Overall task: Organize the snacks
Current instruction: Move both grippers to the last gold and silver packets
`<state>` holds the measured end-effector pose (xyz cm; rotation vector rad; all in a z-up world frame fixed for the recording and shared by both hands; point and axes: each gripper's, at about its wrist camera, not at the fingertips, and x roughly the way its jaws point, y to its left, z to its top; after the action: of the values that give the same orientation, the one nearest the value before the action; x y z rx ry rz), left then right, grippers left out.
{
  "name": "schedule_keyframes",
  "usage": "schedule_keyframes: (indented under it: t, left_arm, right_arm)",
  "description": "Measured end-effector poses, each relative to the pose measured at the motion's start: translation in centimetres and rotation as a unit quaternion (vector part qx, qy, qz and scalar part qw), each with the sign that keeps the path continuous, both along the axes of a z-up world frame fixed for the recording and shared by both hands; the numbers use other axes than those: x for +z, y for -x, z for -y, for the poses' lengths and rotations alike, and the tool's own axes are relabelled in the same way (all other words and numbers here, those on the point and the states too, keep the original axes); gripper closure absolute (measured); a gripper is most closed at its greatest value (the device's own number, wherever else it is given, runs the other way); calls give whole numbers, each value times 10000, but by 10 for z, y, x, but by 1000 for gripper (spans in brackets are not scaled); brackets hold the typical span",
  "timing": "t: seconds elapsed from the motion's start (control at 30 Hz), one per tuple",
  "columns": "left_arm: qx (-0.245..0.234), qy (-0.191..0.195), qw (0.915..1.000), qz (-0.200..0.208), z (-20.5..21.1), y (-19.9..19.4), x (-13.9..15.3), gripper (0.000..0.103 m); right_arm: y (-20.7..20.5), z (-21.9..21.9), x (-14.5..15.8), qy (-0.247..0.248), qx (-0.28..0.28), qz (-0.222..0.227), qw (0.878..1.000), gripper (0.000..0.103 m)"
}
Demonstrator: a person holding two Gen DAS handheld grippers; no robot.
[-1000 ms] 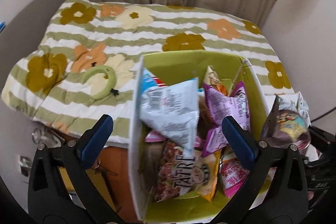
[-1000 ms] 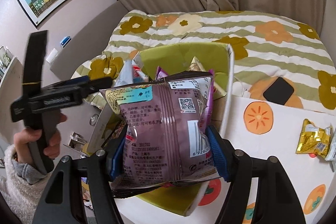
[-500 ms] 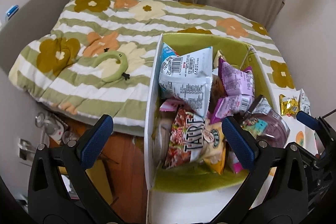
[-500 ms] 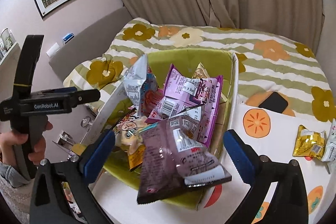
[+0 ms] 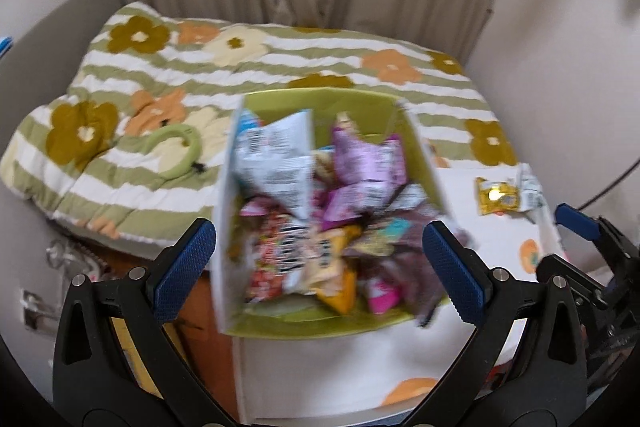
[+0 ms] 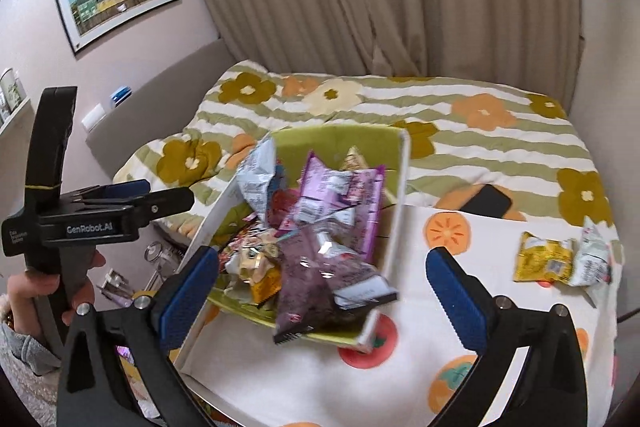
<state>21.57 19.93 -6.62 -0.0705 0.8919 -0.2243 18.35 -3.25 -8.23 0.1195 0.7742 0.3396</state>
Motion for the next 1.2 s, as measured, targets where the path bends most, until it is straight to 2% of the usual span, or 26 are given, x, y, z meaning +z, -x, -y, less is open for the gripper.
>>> schedule_keyframes:
  t: [0.2, 0.33, 0.53, 0.6, 0.7, 0.8, 0.87, 0.97, 1.03, 1.1, 1.2]
  left_arm:
    - [-434, 2, 9989, 183, 56, 2, 12, 1]
    - [-745, -154, 9967, 266, 108, -1, 15, 1]
    - [-1049, -252, 9937, 314, 207, -15, 7, 1]
    - [-1228, -410, 9913, 242, 243, -24, 2, 1]
    - [-1597, -847, 9832, 234, 302, -38, -8, 1]
    - [-2056, -1352, 9692, 114, 353, -52, -26, 1]
    - [-2392, -1794, 9542, 33, 385, -60, -43, 1]
    - [-2902, -2442, 9253, -67, 425, -71, -68, 1]
    - [-3186, -2653, 9099, -171, 443, -78, -82, 1]
    - [-3418, -2713, 8991, -343, 456, -88, -94, 1]
    - [-3769, -3066, 8723, -547, 476, -98, -121, 1]
  right_arm:
    - [10, 53, 9, 163, -397, 82, 9990, 0]
    - [15, 106, 10, 390, -734, 84, 9965, 0]
    - [6, 188, 8, 852, -778, -18, 9933, 0]
    - [0, 217, 4, 1008, -749, -32, 9921, 0]
    - [-11, 254, -7, 1134, -703, -142, 9910, 0]
    - [-21, 284, -22, 1224, -622, -273, 9901, 0]
    - [-28, 297, -33, 1374, -549, -318, 9885, 0]
    - [-41, 314, -54, 1560, -339, -395, 9864, 0]
    - [-49, 325, -69, 1616, -195, -453, 9856, 0]
    - [-56, 331, -82, 1672, -48, -516, 9846, 0]
    - [-67, 338, -104, 1816, 255, -587, 9813, 0]
